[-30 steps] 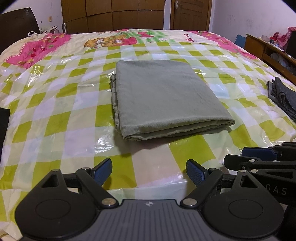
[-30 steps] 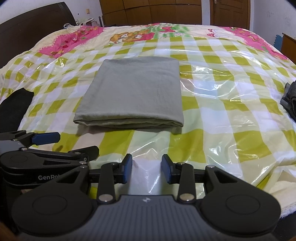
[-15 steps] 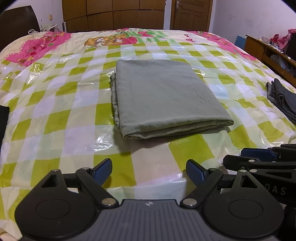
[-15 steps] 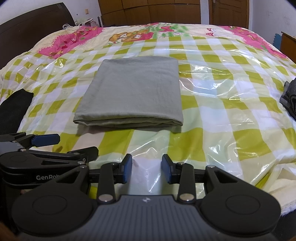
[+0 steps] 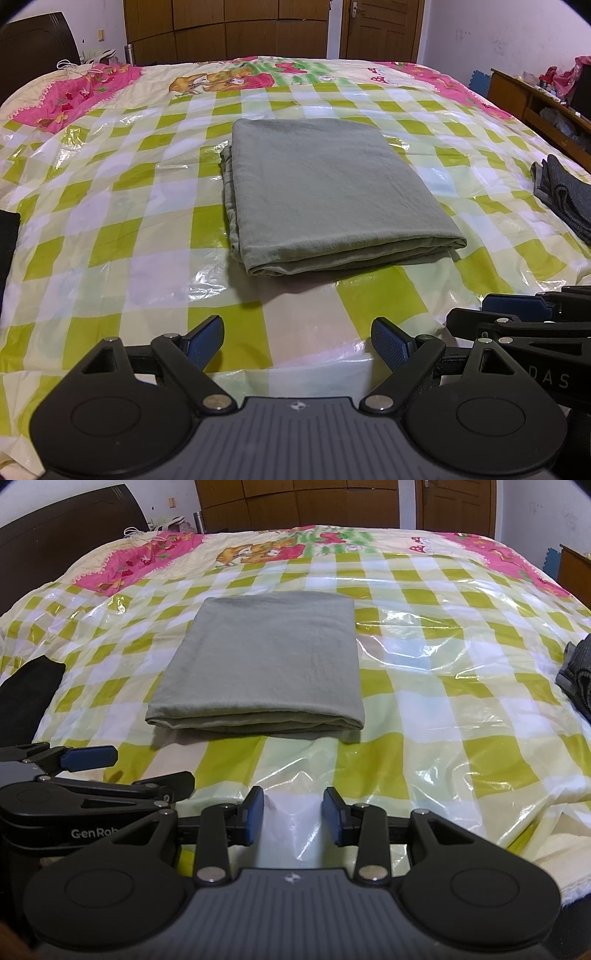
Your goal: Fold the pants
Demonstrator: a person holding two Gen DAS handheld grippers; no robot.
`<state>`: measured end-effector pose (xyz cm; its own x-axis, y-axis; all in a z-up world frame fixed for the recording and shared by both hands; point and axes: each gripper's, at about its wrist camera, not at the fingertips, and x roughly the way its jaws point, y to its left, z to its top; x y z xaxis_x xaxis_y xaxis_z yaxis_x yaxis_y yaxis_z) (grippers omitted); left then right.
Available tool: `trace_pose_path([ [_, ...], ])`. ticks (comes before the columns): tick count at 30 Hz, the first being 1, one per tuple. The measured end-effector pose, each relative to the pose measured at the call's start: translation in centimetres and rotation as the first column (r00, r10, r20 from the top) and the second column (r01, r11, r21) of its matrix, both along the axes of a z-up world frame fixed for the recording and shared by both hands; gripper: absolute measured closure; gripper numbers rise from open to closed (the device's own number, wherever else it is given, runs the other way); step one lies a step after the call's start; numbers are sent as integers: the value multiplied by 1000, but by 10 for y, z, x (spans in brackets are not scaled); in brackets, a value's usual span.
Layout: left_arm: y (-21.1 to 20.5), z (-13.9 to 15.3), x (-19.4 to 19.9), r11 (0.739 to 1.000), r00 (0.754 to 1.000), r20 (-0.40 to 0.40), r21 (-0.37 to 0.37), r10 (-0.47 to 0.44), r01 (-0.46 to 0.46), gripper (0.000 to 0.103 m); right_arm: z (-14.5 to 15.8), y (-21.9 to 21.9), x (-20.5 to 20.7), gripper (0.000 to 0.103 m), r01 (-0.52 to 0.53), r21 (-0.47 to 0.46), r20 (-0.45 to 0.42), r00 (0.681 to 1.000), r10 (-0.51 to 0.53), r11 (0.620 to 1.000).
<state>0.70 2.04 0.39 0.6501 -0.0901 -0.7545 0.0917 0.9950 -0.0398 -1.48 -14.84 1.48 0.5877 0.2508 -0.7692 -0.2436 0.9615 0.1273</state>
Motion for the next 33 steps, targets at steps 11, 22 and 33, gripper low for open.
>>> trace_pose_path([
  [11, -2, 0, -1, 1000, 1000, 3, 10, 0, 0, 6, 0, 0, 0, 67, 1, -2, 0, 1000, -1, 1000],
  [22, -2, 0, -1, 1000, 1000, 3, 11, 0, 0, 6, 0, -1, -1, 67, 2, -5, -1, 1000, -2, 1000],
  [33, -2, 0, -1, 1000, 1000, 4, 19, -1, 1, 6, -1, 0, -2, 67, 3, -7, -1, 1000, -3, 1000],
])
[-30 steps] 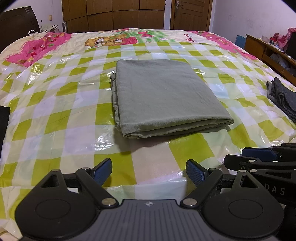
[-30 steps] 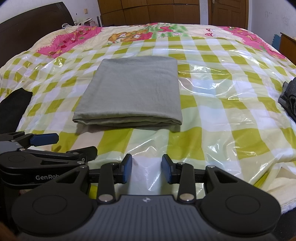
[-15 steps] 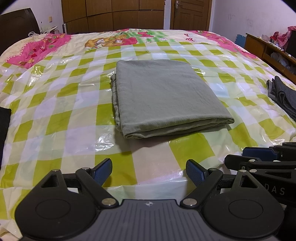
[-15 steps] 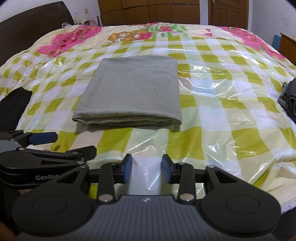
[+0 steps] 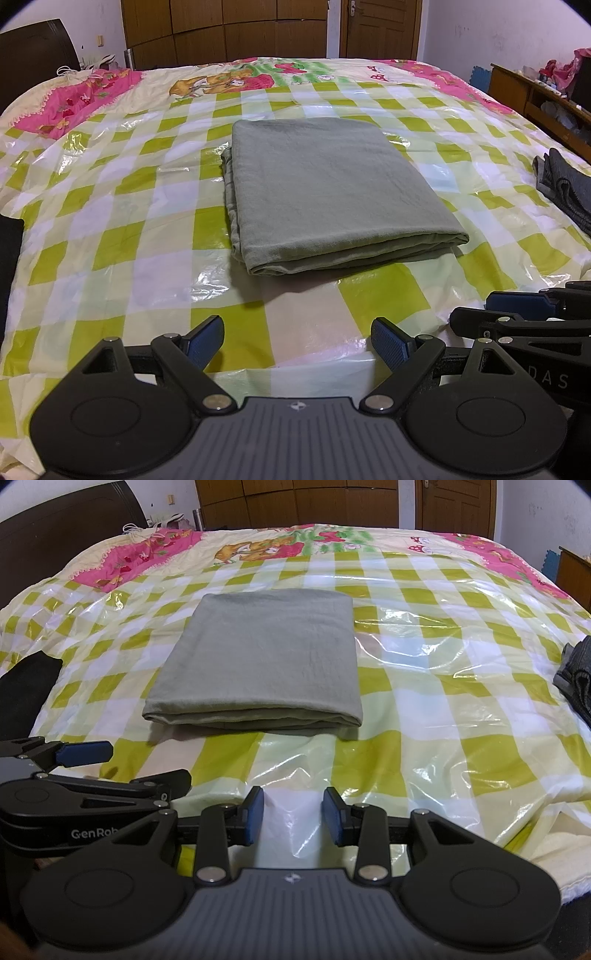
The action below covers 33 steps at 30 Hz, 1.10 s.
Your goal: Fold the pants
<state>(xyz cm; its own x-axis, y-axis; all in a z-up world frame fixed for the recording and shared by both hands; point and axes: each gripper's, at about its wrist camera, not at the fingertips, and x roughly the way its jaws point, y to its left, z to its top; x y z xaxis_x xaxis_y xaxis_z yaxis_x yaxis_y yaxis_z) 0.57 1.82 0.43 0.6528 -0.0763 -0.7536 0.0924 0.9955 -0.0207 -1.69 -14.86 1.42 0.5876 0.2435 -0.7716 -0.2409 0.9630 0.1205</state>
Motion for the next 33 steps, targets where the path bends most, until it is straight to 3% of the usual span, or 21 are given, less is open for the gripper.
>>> trace_pose_path([
  [33, -1, 0, 0, 1000, 1000, -2, 9, 1, -1, 6, -1, -1, -1, 66, 1, -4, -4, 1000, -1, 1000],
])
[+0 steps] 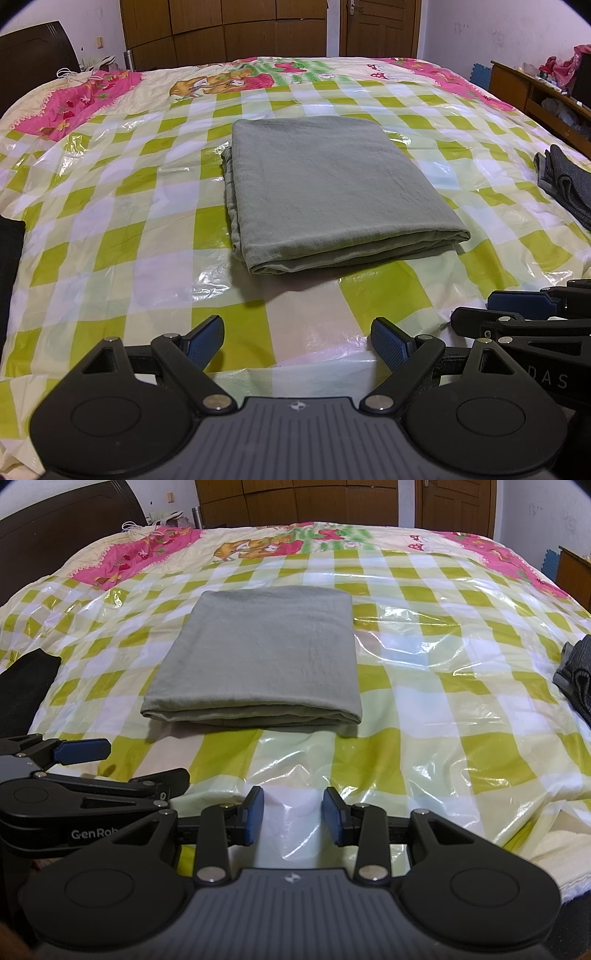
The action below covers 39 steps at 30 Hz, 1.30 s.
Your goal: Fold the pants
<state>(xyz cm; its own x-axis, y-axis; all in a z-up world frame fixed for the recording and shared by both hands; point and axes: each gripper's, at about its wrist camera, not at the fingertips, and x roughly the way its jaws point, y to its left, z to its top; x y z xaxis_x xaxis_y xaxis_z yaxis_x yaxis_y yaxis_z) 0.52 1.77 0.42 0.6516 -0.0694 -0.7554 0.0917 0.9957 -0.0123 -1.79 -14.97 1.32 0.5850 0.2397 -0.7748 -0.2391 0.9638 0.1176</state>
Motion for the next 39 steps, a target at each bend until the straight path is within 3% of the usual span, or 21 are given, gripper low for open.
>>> trace_pose_path([
  [39, -2, 0, 0, 1000, 1000, 1, 10, 1, -1, 6, -2, -1, 0, 67, 0, -9, -2, 1000, 0, 1000],
])
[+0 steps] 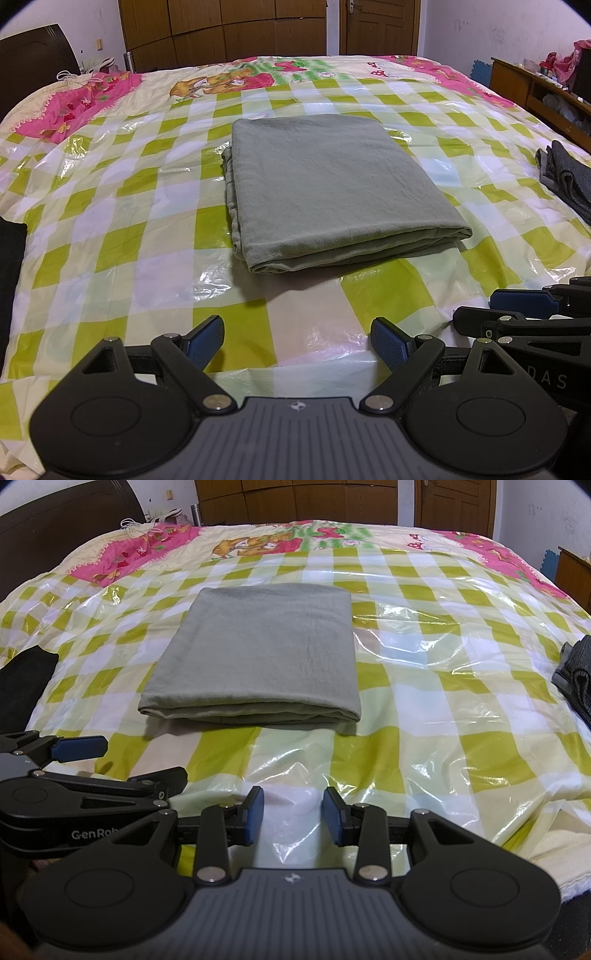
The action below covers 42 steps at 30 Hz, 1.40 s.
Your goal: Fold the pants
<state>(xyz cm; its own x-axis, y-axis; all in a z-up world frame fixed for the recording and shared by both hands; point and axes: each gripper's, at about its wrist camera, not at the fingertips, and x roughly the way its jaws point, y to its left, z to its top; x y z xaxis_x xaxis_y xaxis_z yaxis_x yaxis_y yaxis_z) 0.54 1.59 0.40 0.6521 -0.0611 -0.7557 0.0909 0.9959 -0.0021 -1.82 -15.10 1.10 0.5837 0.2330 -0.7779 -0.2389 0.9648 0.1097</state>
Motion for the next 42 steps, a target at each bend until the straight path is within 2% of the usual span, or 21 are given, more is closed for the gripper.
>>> trace_pose_path([
  [42, -6, 4, -2, 1000, 1000, 19, 20, 10, -10, 7, 0, 2, 0, 67, 1, -5, -1, 1000, -1, 1000],
])
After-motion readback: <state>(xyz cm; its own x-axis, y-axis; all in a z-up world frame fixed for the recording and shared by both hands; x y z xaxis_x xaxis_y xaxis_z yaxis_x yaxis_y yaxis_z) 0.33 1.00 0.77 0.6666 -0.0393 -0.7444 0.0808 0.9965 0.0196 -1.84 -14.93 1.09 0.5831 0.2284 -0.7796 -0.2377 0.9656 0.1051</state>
